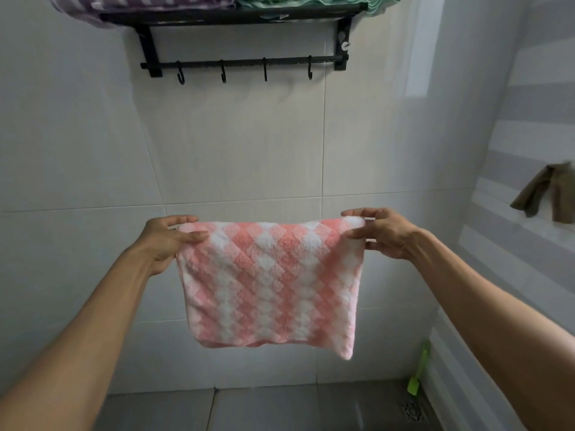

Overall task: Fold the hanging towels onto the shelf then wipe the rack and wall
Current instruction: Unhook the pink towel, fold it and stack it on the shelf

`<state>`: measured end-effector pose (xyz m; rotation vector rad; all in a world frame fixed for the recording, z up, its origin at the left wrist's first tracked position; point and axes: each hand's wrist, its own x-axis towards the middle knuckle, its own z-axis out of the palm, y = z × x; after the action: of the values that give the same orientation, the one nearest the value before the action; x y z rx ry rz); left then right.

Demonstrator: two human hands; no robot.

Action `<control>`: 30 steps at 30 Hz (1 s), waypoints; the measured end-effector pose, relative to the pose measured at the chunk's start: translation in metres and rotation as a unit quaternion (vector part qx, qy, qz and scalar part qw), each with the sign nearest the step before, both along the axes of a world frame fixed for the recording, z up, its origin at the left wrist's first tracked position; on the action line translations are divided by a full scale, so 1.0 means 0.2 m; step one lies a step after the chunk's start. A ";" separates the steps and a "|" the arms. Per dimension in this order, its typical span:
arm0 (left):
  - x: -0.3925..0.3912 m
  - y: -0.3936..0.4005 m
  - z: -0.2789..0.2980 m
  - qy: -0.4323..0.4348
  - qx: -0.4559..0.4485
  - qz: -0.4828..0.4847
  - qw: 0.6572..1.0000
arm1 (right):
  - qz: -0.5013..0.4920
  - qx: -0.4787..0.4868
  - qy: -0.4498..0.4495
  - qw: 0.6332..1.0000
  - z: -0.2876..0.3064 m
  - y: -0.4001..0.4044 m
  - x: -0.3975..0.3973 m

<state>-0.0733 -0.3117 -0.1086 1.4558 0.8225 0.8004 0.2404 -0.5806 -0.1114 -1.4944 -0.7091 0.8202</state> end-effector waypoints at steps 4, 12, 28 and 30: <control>-0.01 -0.01 -0.01 0.107 0.073 -0.036 0.991 | 0.007 -0.038 -0.057 0.998 -0.02 0.00 0.03; -0.03 0.05 -0.09 0.265 0.213 -0.005 0.940 | 0.052 -0.199 -0.257 0.944 -0.03 0.00 0.04; -0.09 -0.05 -0.13 0.006 -0.111 -0.131 0.985 | 0.093 -0.058 0.111 0.988 -0.25 -0.02 -0.05; -0.09 -0.09 -0.20 0.034 -0.112 -0.152 0.981 | 0.098 -0.075 0.083 0.989 -0.28 -0.02 -0.07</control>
<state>-0.0919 -0.3303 -0.1479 1.3699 0.6953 0.4159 0.2259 -0.5852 -0.1670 -1.4848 -0.6878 1.1555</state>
